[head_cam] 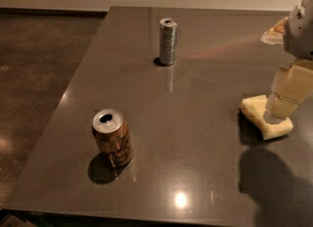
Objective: Pick orange can
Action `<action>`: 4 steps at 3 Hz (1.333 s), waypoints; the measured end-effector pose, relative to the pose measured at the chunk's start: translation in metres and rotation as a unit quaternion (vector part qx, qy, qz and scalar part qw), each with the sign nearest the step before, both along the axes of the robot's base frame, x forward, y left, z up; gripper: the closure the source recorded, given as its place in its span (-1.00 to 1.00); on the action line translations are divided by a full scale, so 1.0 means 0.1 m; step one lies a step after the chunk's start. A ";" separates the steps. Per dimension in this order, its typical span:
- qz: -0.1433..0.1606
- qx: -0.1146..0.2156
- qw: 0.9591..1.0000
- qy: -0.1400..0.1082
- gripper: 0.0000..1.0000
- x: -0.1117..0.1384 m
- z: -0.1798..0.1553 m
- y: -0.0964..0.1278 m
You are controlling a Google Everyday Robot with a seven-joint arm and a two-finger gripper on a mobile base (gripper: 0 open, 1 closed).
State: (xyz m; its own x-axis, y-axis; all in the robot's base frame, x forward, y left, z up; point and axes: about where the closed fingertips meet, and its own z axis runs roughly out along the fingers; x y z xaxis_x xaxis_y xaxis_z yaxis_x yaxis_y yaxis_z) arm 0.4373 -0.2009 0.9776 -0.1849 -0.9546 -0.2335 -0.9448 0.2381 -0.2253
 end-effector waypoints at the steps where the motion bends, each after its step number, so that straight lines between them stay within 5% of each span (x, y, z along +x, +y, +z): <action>1: 0.044 0.039 0.998 0.005 -1.00 0.00 -0.02 0.35; 2: 0.092 0.081 0.992 0.007 -1.00 -0.05 -0.03 0.77; 4: 0.186 0.135 0.973 0.024 -1.00 -0.25 -0.26 1.61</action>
Offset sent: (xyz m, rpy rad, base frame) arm -0.0136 0.1292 -0.0079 0.2780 0.0367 0.3078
